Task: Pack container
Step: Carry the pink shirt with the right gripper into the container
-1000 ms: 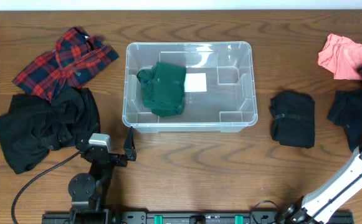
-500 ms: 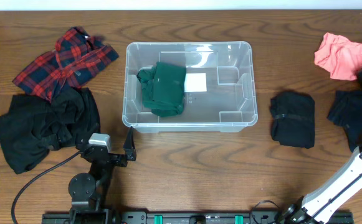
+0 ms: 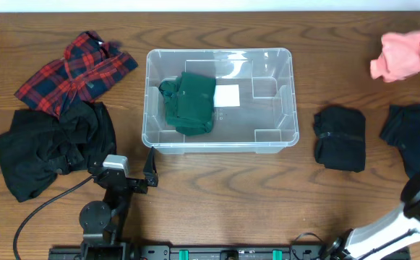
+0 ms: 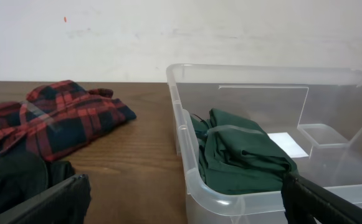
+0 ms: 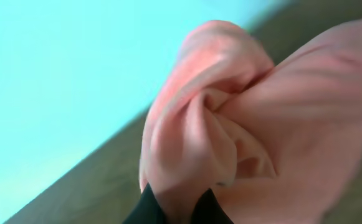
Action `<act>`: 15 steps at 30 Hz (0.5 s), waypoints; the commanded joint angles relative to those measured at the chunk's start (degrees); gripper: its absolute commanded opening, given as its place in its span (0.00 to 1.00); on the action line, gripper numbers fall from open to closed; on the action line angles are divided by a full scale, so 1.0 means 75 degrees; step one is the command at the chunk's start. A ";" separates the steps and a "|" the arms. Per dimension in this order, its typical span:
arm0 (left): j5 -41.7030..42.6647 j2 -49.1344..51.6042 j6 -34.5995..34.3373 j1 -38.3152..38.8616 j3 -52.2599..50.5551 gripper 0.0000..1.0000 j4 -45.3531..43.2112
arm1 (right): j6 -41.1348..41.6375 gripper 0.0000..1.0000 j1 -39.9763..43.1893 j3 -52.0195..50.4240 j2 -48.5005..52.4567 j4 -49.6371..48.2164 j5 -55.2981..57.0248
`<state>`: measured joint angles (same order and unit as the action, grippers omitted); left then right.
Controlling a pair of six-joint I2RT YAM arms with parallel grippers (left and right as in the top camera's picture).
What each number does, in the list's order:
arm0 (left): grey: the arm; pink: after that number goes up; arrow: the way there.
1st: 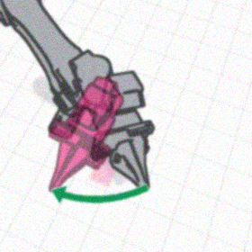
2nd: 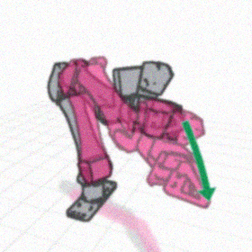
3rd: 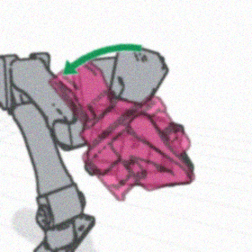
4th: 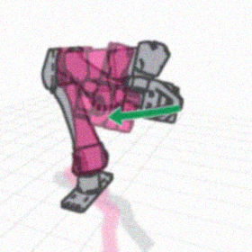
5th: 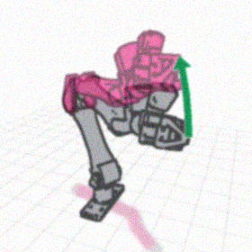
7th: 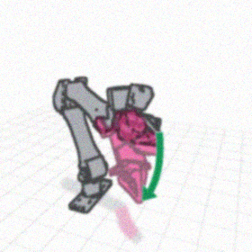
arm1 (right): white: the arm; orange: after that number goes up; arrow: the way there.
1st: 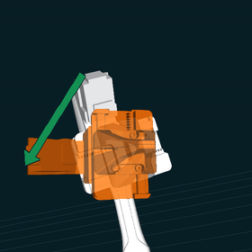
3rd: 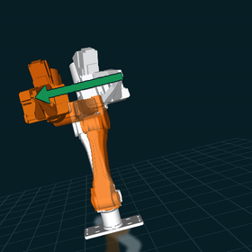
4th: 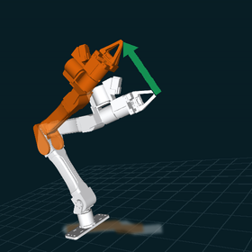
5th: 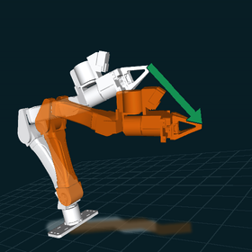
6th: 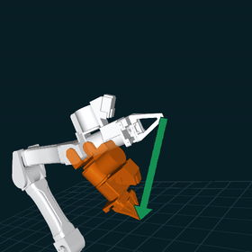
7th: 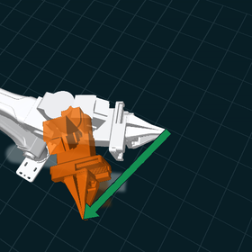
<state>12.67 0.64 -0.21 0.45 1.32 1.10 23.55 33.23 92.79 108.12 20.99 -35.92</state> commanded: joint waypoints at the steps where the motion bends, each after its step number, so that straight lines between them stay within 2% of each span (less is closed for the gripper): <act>1: 0.0044 0.0009 -0.0015 0.0023 -0.0146 0.98 0.0242 | -0.0178 0.01 -0.0522 0.0029 -0.0711 0.0198 -0.0976; 7: 0.0044 0.0009 -0.0015 0.0023 -0.0146 0.98 0.0242 | -0.0178 0.01 -0.1667 0.0029 -0.1740 0.0723 -0.1341; 15: 0.0044 0.0009 -0.0015 0.0023 -0.0146 0.98 0.0242 | -0.0087 0.01 -0.3325 0.0029 -0.2911 0.0679 -0.1539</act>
<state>12.67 0.64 -0.21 0.45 1.32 1.10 23.20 11.29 92.79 90.43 26.68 -44.91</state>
